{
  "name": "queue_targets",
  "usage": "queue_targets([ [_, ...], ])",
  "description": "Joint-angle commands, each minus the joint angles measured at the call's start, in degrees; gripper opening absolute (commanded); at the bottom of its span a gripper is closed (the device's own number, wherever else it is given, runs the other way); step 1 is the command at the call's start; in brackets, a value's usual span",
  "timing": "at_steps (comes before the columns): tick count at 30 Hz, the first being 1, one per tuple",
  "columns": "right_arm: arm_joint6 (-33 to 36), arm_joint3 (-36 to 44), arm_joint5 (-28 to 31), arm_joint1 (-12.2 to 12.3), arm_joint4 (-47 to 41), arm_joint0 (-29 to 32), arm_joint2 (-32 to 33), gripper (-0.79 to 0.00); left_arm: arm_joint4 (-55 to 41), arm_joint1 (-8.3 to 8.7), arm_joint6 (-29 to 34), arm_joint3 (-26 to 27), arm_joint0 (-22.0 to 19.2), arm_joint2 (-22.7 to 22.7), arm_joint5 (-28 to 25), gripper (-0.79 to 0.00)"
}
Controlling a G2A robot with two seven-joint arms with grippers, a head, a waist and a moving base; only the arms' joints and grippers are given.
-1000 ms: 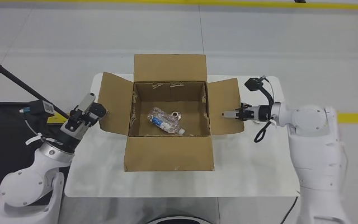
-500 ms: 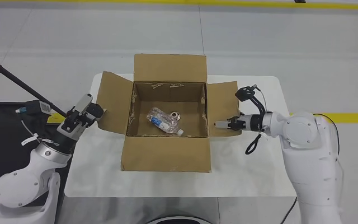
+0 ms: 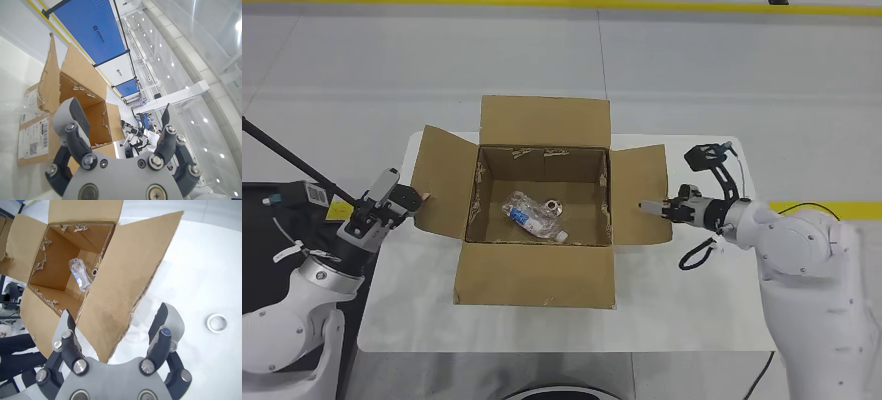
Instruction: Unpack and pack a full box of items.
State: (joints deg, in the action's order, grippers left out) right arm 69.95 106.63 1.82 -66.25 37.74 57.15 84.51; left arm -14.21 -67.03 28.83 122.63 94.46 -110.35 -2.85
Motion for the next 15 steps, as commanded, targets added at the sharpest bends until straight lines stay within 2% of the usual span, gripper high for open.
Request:
queue_targets([
  [1, -0.25, 2.86, -1.51, 0.16, 2.26, 0.17, 0.03, 0.000, -0.27, 0.00, -0.11, 0.14, 0.20, -0.19, -0.26, 0.000],
  [6, -1.75, 9.66, -4.56, 0.35, 10.64, -1.78, -3.02, 0.000, -1.22, -0.01, -0.10, 0.23, 1.06, -0.85, -1.21, 0.000],
  [9, -2.61, 11.26, -3.37, 0.23, 14.40, -4.24, -6.95, 0.000, -1.66, -0.02, -0.44, 0.20, 1.36, -1.22, -1.59, 0.000],
  [15, -1.16, 5.87, -2.69, -0.97, 16.82, -13.25, -17.53, 0.000, -3.65, -0.17, -1.75, -0.13, 2.53, -2.58, -2.91, 0.000],
])
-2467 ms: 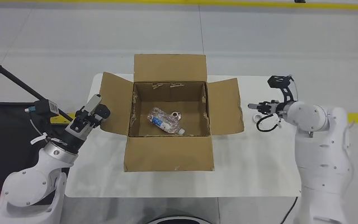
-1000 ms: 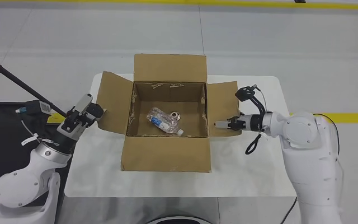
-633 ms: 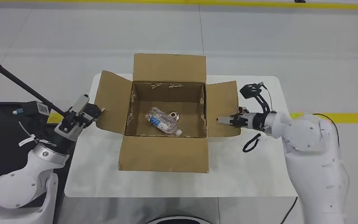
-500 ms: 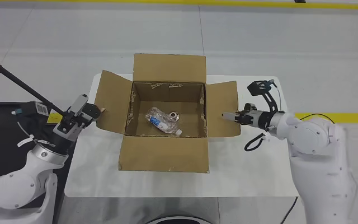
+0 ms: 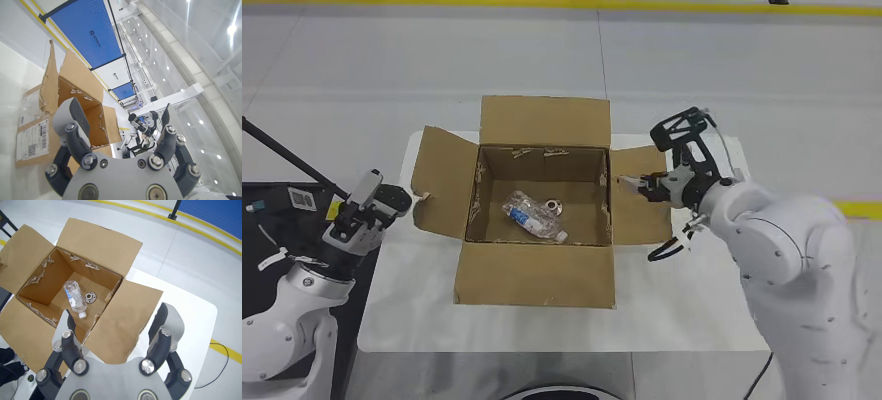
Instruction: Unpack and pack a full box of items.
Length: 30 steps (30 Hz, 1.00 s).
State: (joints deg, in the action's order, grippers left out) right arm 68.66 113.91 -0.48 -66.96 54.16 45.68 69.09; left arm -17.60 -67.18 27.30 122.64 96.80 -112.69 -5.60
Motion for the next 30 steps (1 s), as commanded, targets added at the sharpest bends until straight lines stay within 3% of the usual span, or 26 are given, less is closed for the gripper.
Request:
queue_targets([
  [1, 0.44, -3.30, -0.72, -0.69, 0.34, -3.78, -4.66, 0.000, -0.60, -0.05, -0.47, -0.29, 0.41, -0.56, -0.36, 0.000],
  [9, -1.25, -23.91, -1.27, -6.28, -7.28, -20.12, -22.76, 0.000, -3.98, -0.29, -1.32, -0.70, 2.72, -3.88, -2.28, 0.000],
  [17, -4.49, -39.81, -1.80, -12.52, -16.96, -28.65, -33.60, 0.000, -5.61, -0.45, -1.42, -1.36, 4.15, -5.28, -2.23, 0.000],
  [30, -4.49, -39.81, -1.80, -12.52, -16.96, -28.65, -33.60, 0.000, -5.61, -0.45, -1.42, -1.36, 4.15, -5.28, -2.23, 0.000],
])
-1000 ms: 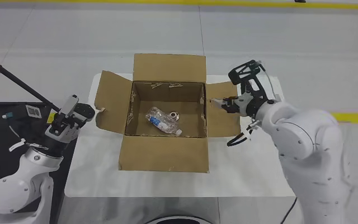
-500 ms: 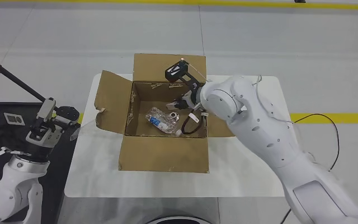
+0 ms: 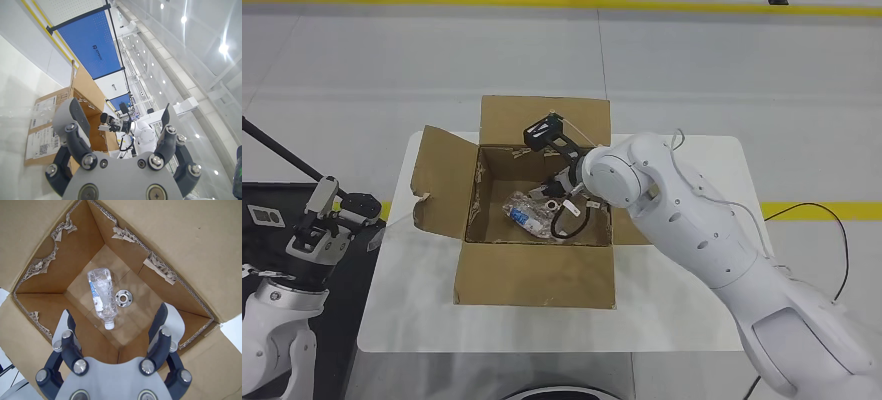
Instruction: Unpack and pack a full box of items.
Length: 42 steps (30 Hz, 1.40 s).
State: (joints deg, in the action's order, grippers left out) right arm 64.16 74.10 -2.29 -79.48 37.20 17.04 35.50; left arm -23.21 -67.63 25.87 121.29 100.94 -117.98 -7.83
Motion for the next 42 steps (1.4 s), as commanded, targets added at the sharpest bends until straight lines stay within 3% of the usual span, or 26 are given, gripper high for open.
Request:
queue_targets([
  [1, 0.00, 0.00, 0.00, 0.00, 0.00, 0.00, 0.00, 0.000, 0.00, 0.00, 0.00, 0.00, 0.00, 0.00, 0.00, 0.000],
  [6, -1.50, -0.71, 1.23, -0.30, 0.61, 1.14, -1.10, 0.000, 0.03, -0.01, -0.29, 0.34, -0.29, 0.19, 0.29, 0.000],
  [14, -1.61, -5.61, 2.69, -3.96, 2.09, -0.83, -7.25, 0.000, 0.10, -0.02, -0.57, 0.81, -0.87, 0.03, 0.83, 0.000],
  [29, -6.44, -27.97, 5.90, -15.87, -0.16, -5.05, -16.53, 0.000, 0.55, -0.04, -0.57, 0.00, -0.98, 0.26, 0.92, 0.000],
  [42, -6.66, -42.70, 8.82, -23.49, -0.51, -6.36, -18.57, 0.000, 1.48, -0.12, -1.69, -0.85, -1.54, 0.52, 1.63, 0.000],
])
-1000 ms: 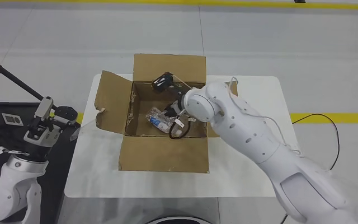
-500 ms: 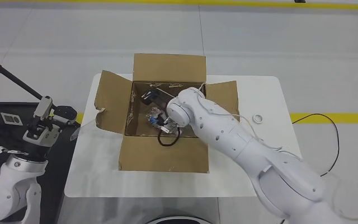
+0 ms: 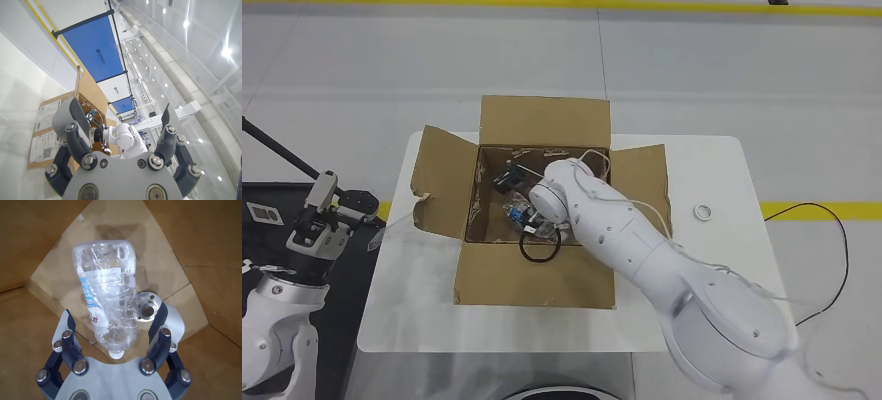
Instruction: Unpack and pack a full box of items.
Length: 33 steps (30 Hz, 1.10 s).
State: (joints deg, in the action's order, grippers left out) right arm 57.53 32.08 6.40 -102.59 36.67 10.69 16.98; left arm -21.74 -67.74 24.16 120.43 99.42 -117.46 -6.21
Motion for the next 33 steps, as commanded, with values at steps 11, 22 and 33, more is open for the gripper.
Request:
queue_targets([
  [11, -0.58, -7.45, 1.70, -4.66, 1.34, -0.53, -0.37, -0.465, 0.18, -0.03, 0.21, -0.46, -0.31, 0.16, 0.13, 0.000],
  [22, -1.42, -11.69, 2.40, -7.07, 2.33, -1.75, 0.57, -0.785, -0.23, -0.09, 0.23, -0.90, -0.40, -0.06, -0.18, 0.000],
  [33, -4.06, -11.99, 7.08, -7.24, 3.39, -3.93, 2.39, -0.785, -0.28, -0.16, 0.18, -0.66, -0.41, 0.07, -0.19, 0.000],
])
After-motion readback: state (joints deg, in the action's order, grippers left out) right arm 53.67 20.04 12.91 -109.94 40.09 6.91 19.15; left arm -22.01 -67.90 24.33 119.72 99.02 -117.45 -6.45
